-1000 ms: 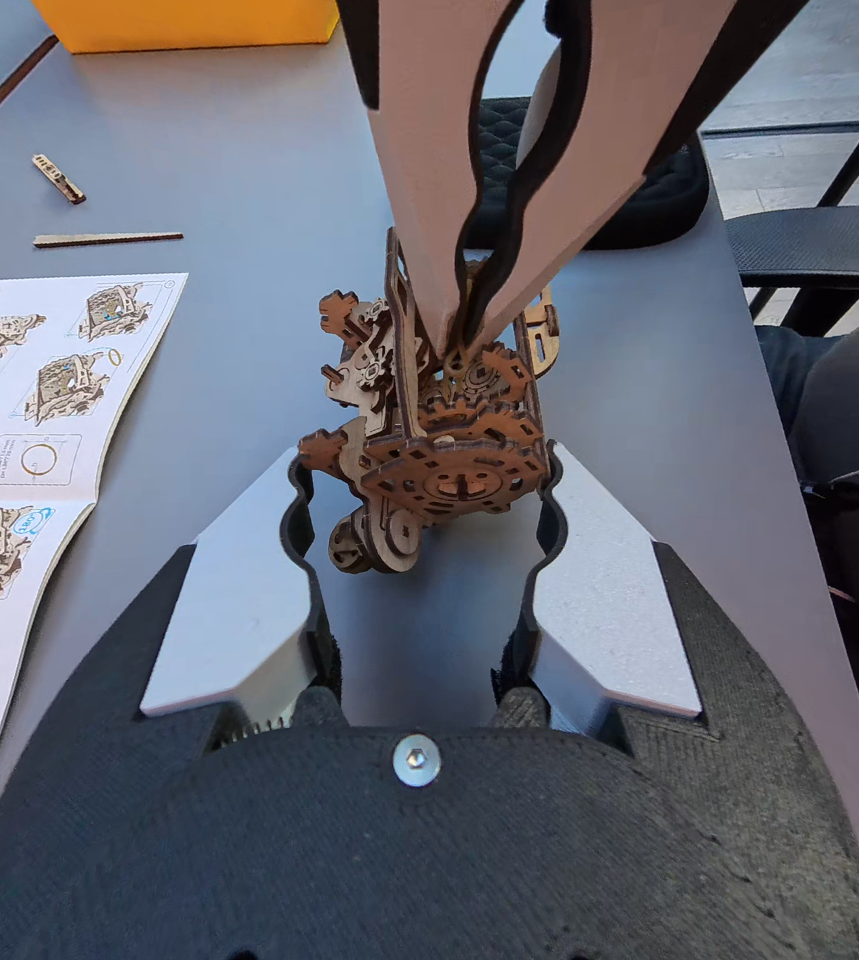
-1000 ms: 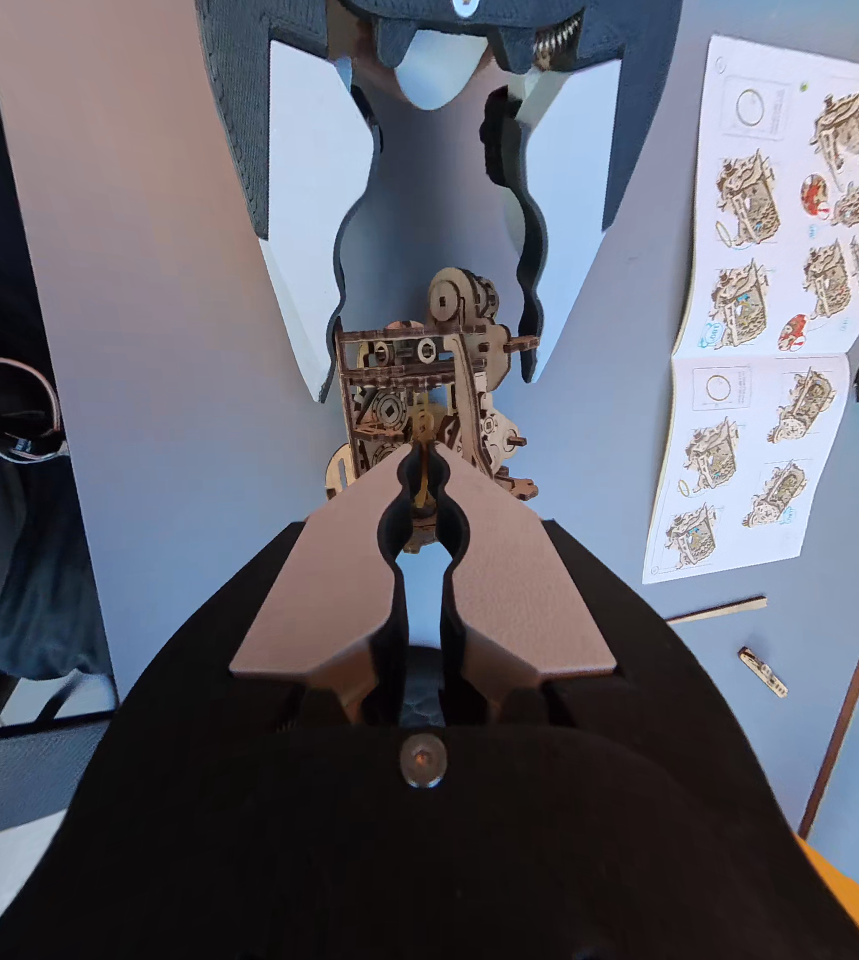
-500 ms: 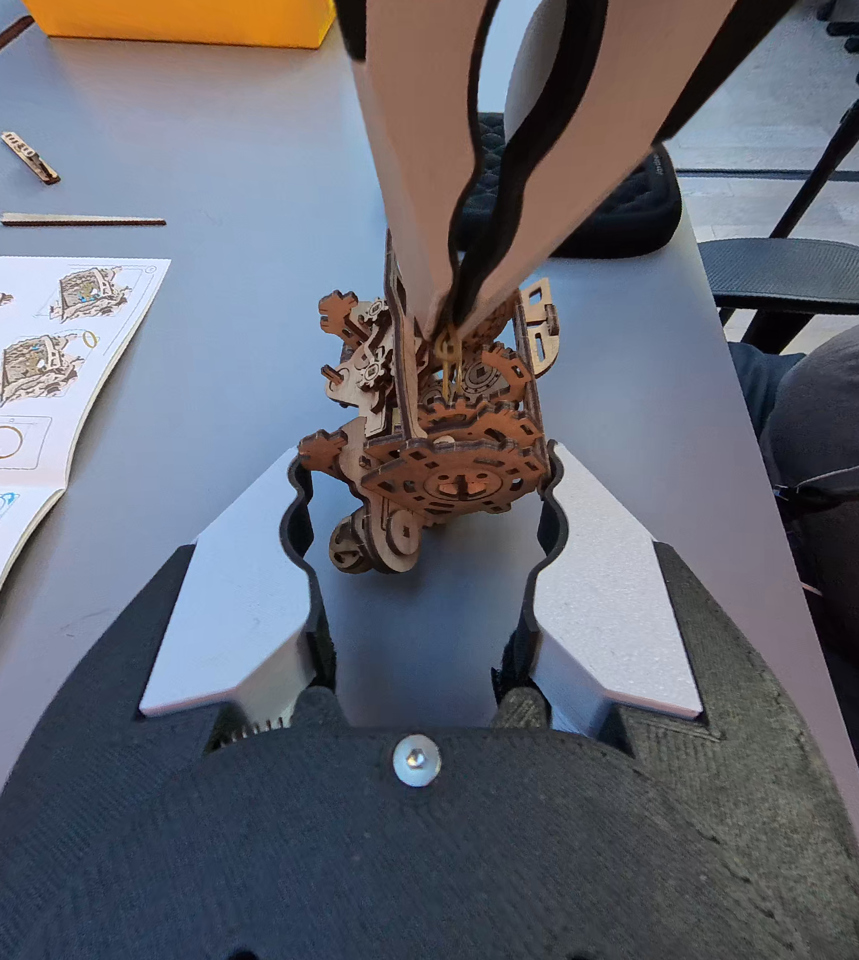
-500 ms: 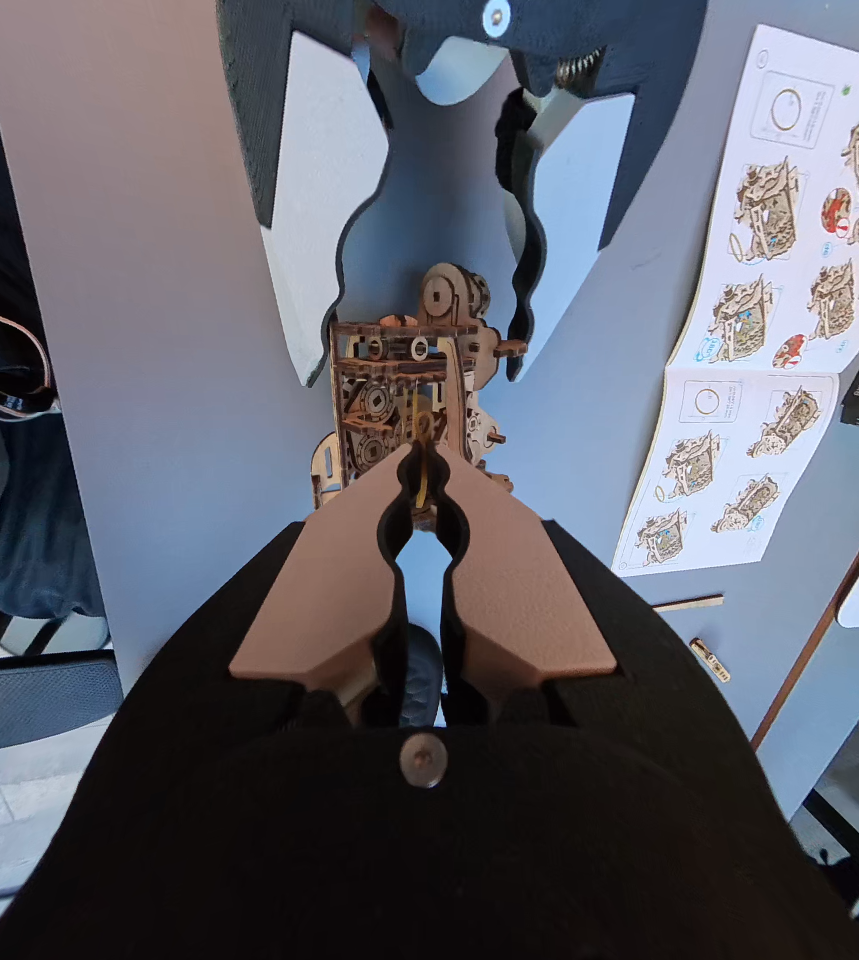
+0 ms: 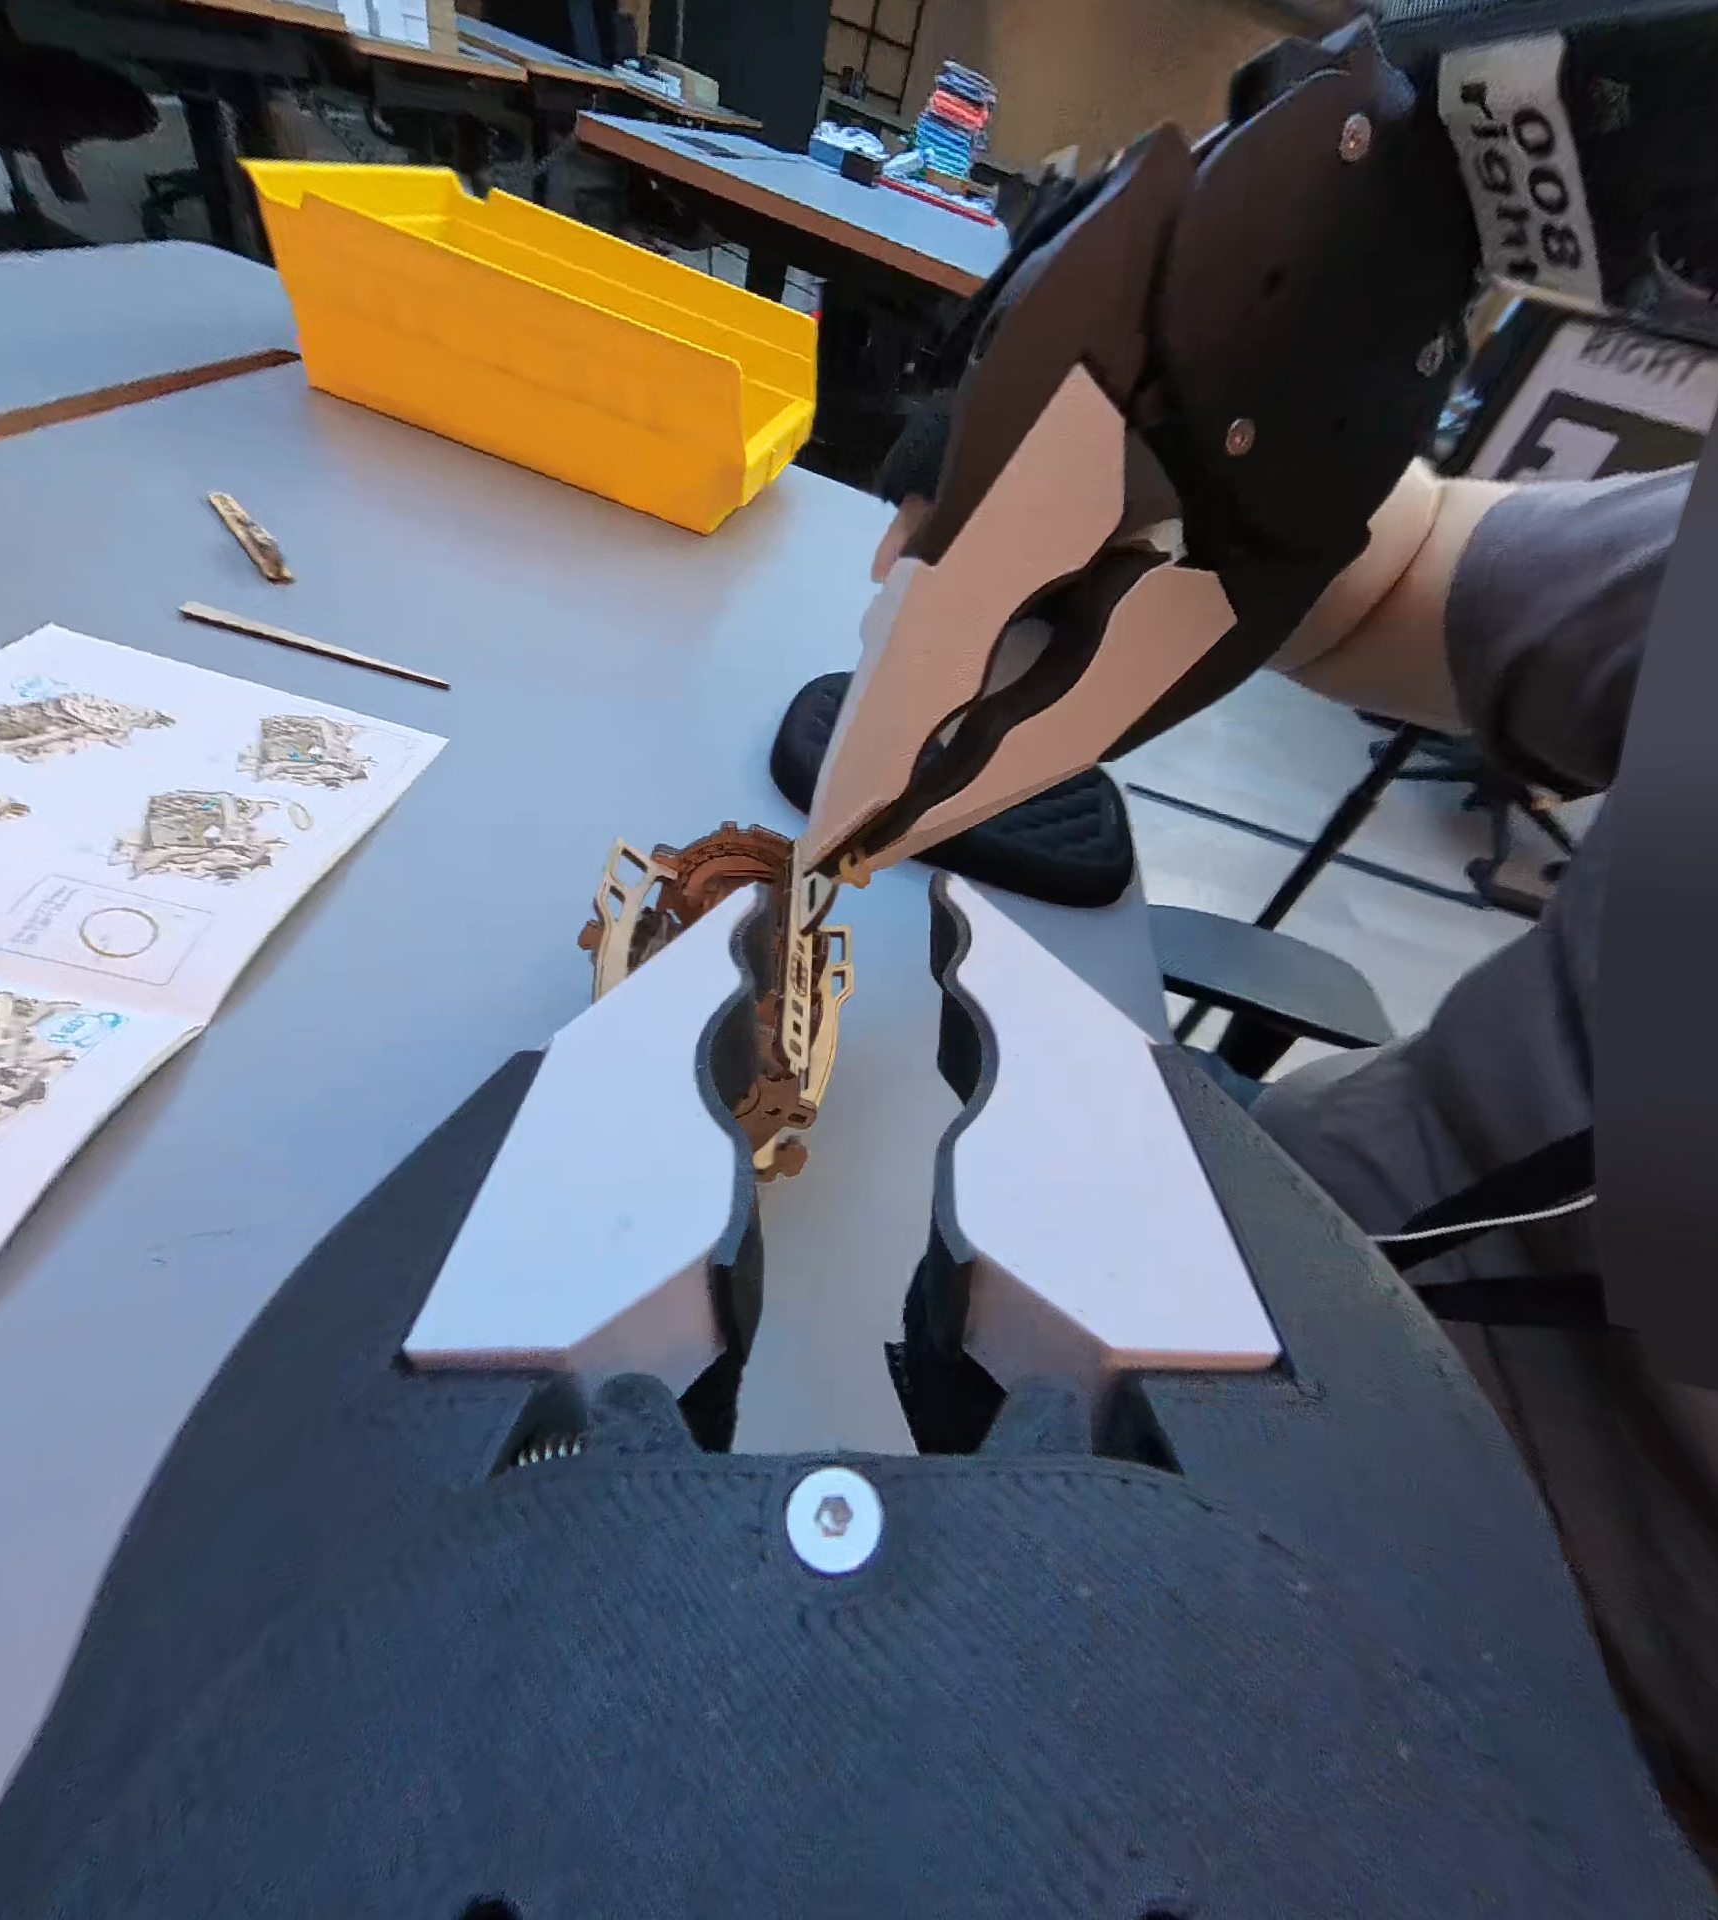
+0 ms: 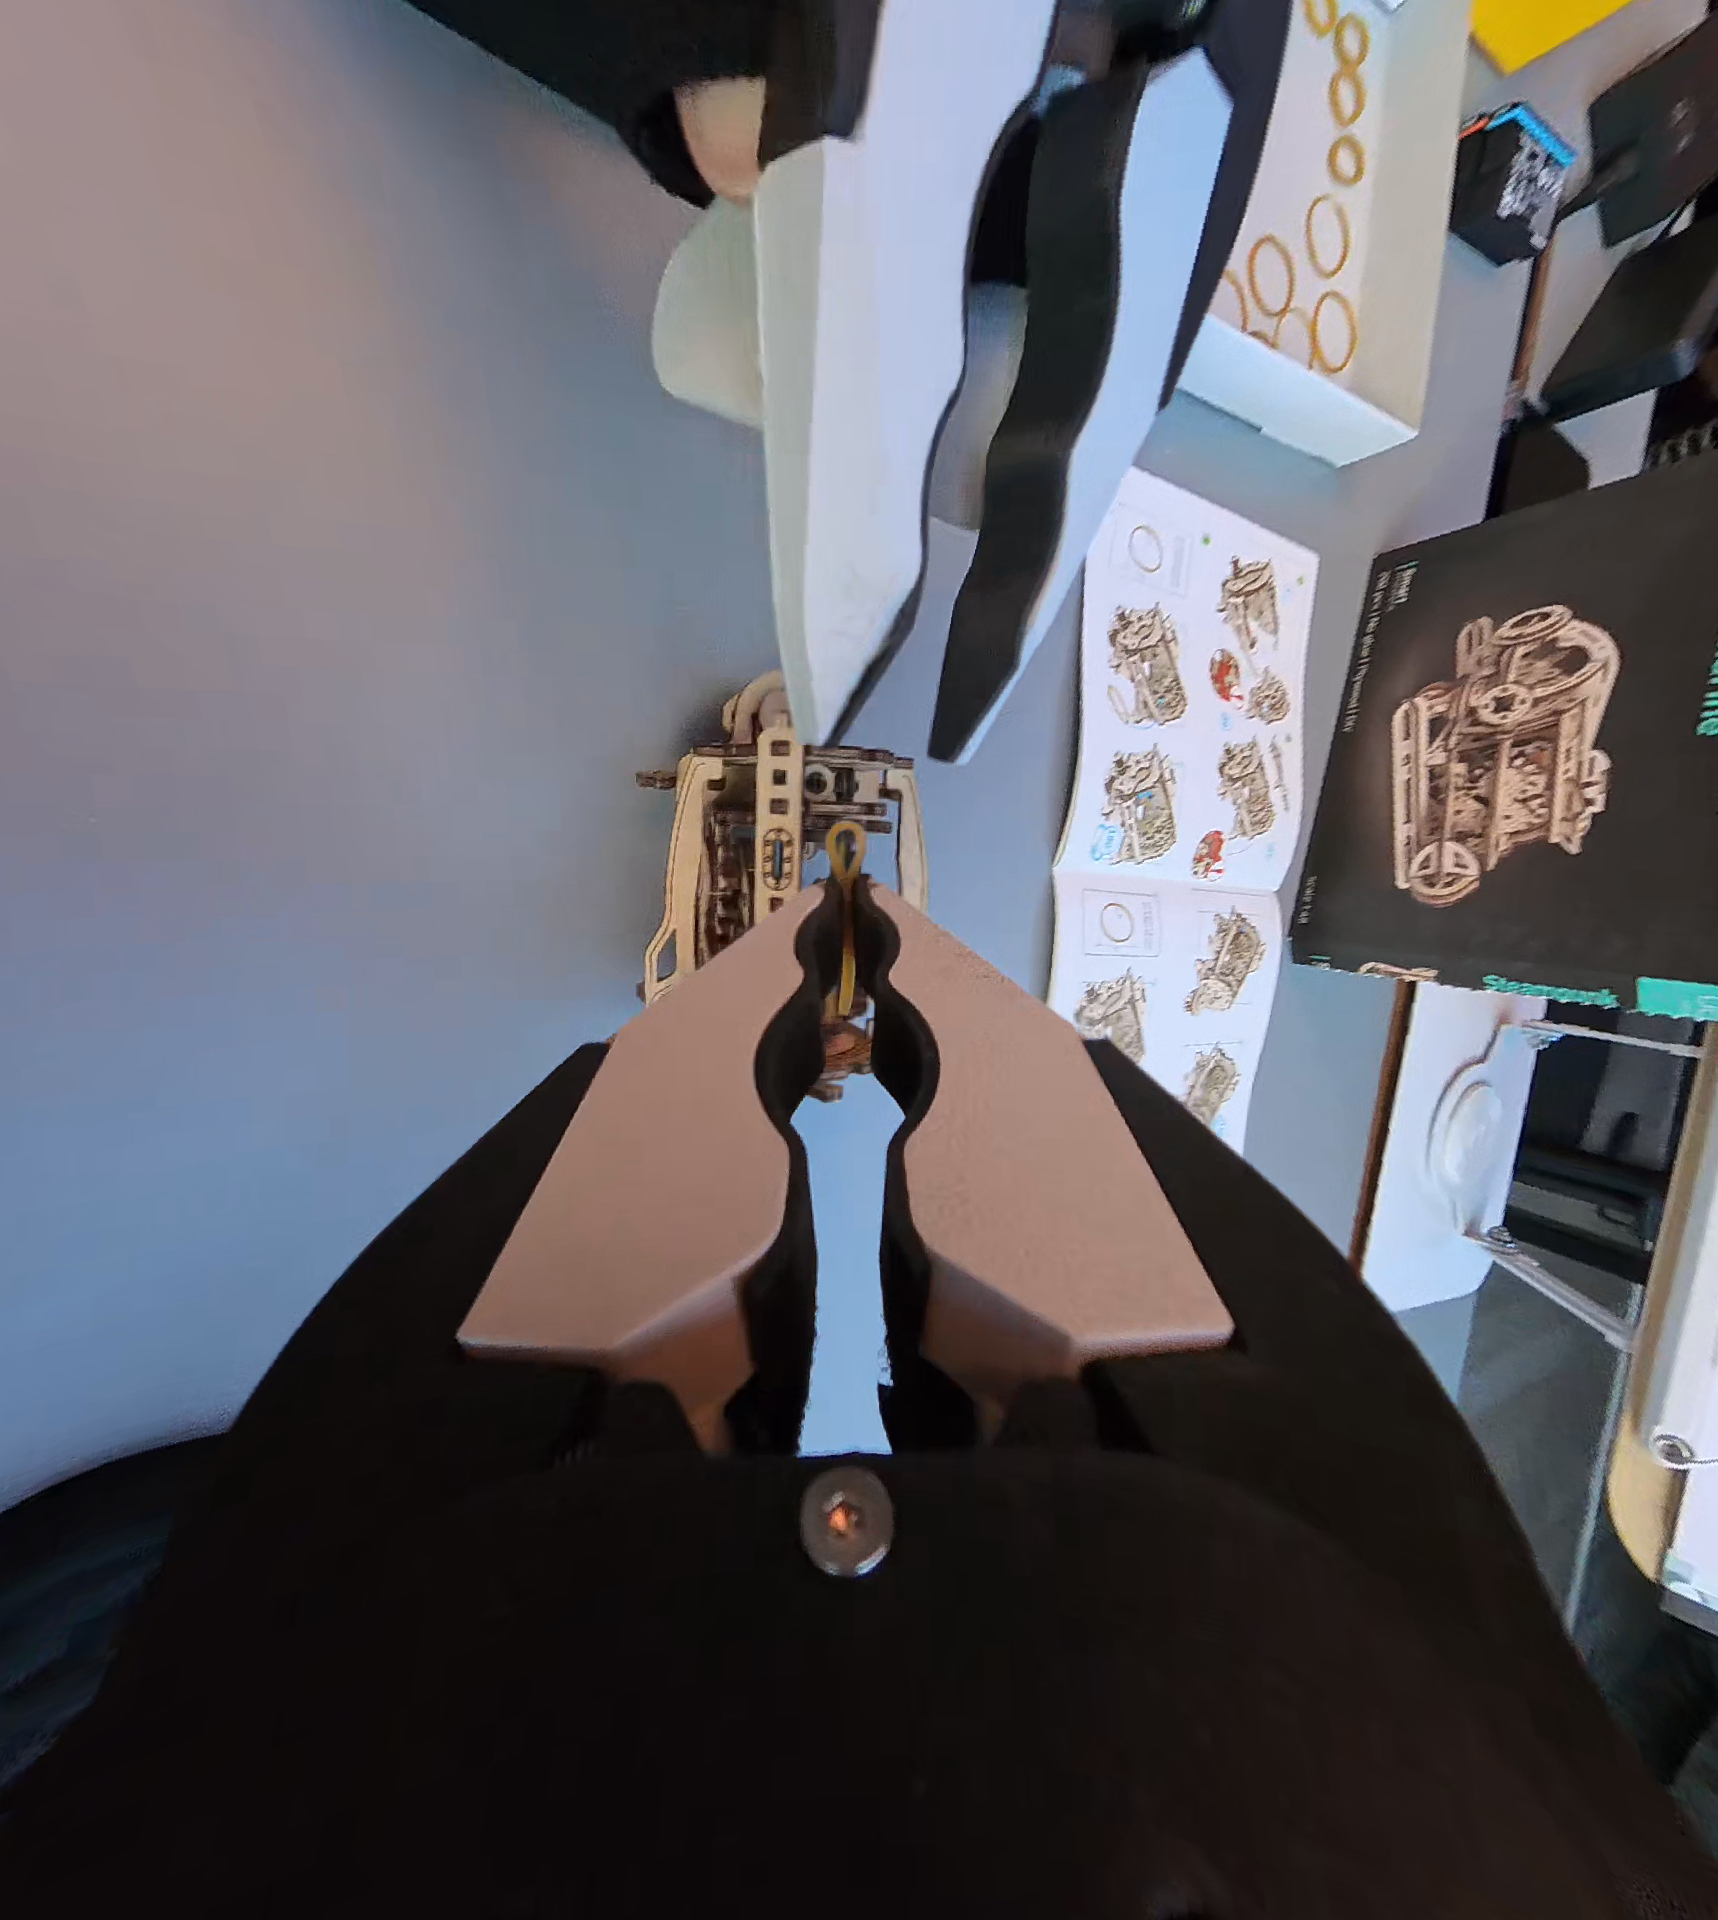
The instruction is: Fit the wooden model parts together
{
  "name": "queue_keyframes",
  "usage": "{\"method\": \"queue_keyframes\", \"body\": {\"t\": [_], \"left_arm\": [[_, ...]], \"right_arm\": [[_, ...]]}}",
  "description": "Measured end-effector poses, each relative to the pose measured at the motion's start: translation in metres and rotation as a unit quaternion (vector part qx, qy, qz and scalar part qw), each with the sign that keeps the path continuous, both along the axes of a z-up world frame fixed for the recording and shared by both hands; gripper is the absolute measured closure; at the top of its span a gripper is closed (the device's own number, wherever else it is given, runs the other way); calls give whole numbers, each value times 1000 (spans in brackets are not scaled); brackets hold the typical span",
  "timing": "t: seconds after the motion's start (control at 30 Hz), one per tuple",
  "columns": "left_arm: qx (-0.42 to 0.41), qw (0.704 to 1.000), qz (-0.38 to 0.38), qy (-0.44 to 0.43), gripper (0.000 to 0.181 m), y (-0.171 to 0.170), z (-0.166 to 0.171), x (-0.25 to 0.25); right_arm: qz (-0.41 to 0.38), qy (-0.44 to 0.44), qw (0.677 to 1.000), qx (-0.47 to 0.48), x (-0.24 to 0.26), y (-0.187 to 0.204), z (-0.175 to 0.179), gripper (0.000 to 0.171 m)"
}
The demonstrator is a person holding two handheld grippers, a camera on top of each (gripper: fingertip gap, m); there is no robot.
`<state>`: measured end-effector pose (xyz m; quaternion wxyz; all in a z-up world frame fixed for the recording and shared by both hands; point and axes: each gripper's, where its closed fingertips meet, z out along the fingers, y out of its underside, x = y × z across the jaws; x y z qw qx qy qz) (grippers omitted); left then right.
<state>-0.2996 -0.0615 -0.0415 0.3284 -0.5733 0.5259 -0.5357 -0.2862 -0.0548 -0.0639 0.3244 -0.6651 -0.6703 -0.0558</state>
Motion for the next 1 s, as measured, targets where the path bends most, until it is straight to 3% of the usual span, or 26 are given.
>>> {"method": "queue_keyframes", "body": {"t": [0.2, 0.37, 0.53, 1.0], "left_arm": [[-131, 990, -40, -10, 162, -2, 7, 4], [-118, 993, -7, 17, 161, 12, -4, 7], [-135, 990, -27, 12, 181, 11, -4, 8], [-109, 993, -50, 21, 181, 8, -7, 12]], "right_arm": [[19, 3, 1000, 24, -6, 7, 5, 171], [28, 19, 998, 46, -12, 14, 12, 171], [31, 19, 999, 40, -11, 16, 9, 171], [31, 73, 997, 22, -10, 16, 6, 171]]}}
